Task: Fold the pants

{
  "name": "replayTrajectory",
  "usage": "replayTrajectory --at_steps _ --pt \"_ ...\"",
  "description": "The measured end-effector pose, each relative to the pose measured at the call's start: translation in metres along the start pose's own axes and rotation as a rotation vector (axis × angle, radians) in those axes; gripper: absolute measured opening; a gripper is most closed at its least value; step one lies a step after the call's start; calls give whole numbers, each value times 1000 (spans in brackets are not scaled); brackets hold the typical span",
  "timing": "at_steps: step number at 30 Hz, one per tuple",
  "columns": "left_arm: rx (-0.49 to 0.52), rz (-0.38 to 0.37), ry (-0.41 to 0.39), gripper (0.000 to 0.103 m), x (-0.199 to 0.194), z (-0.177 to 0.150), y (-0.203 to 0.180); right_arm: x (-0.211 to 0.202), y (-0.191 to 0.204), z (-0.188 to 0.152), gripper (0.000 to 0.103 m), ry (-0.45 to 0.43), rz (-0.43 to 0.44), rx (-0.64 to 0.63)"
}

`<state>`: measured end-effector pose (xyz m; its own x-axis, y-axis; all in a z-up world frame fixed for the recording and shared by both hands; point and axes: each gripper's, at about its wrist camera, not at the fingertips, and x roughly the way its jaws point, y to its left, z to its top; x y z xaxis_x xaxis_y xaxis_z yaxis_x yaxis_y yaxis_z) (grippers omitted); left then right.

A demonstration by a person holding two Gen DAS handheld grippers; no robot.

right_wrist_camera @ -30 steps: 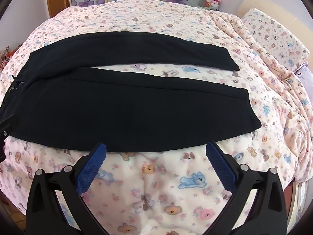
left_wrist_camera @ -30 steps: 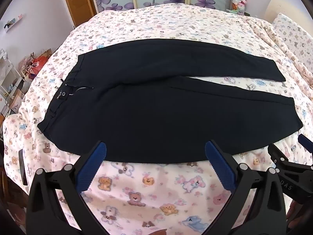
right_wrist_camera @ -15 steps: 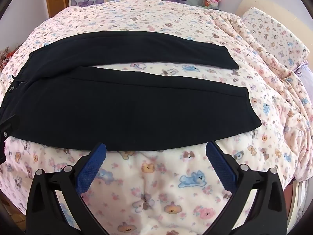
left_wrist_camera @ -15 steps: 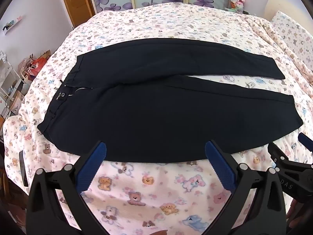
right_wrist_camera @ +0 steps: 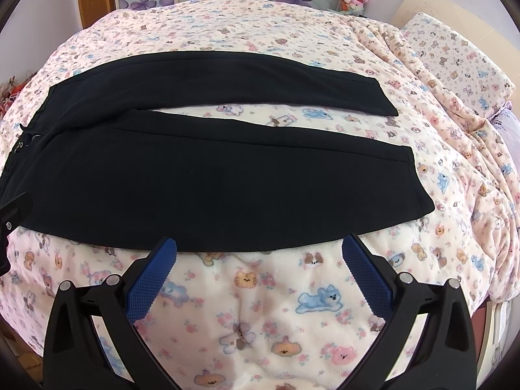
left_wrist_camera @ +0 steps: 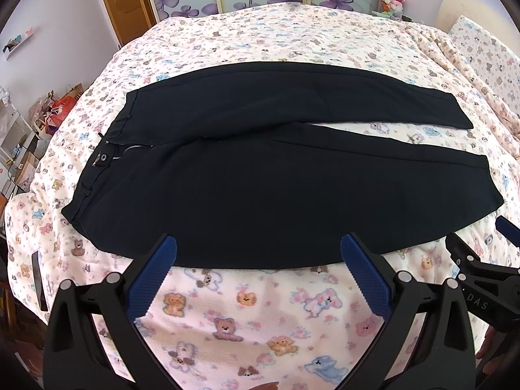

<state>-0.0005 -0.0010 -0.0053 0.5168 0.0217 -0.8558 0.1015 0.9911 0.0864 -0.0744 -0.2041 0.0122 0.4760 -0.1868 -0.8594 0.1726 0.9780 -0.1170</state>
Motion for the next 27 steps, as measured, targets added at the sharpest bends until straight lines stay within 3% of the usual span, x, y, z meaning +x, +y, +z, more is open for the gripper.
replayTrajectory --at_steps 27 --pt "-1 -3 10 101 4 -1 7 4 4 5 102 14 3 3"
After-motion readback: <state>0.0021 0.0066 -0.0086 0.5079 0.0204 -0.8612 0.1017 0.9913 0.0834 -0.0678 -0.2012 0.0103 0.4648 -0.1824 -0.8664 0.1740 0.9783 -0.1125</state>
